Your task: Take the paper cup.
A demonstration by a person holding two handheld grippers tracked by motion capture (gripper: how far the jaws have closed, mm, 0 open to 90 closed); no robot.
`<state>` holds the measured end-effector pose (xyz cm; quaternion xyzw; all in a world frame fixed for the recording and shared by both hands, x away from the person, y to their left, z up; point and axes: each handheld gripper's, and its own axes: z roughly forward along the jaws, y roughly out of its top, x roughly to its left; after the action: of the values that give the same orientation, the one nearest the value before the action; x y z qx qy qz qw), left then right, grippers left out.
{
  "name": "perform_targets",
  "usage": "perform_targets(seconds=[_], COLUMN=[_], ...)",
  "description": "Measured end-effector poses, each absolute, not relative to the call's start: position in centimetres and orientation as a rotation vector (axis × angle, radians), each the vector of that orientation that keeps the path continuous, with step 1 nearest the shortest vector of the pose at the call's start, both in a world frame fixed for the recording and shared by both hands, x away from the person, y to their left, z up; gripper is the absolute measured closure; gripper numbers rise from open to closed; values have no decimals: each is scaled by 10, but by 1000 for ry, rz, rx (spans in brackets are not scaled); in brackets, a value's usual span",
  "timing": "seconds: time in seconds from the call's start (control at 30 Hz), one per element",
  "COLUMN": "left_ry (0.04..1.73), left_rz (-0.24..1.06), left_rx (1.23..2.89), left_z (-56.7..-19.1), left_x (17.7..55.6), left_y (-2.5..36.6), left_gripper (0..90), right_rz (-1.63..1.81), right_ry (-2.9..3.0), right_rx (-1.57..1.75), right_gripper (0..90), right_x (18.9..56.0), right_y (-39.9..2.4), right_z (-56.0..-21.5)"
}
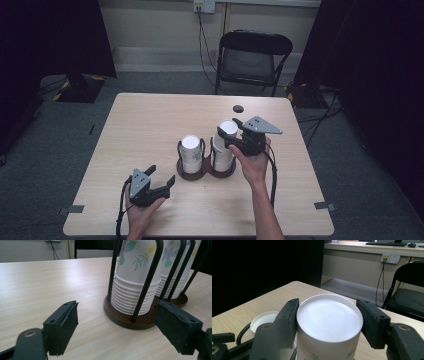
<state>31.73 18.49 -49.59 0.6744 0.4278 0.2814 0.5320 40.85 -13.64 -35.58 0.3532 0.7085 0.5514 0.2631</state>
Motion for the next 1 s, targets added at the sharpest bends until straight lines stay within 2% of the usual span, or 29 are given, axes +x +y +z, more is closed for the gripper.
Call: perform_targets(seconds=[0.47, 0.57, 0.63, 1.0], left_ry=[1026, 1010, 1014, 997], left_rz=[666, 655, 683, 625], left_rx=[1593, 1602, 1610, 1614], left_z=[-496, -496, -496, -496], left_x=[317, 316, 314, 317], left_y=[186, 186, 185, 188], left_gripper=[192, 243, 224, 238], right_rz=[1549, 1573, 1583, 1651], right_ry=[1891, 1881, 1880, 1845], right_rx=[952, 962, 961, 1052], right_gripper=[370, 370, 370, 370], right_x=[403, 401, 400, 386], right_y=[-143, -147, -149, -167], right_z=[-351, -350, -350, -352])
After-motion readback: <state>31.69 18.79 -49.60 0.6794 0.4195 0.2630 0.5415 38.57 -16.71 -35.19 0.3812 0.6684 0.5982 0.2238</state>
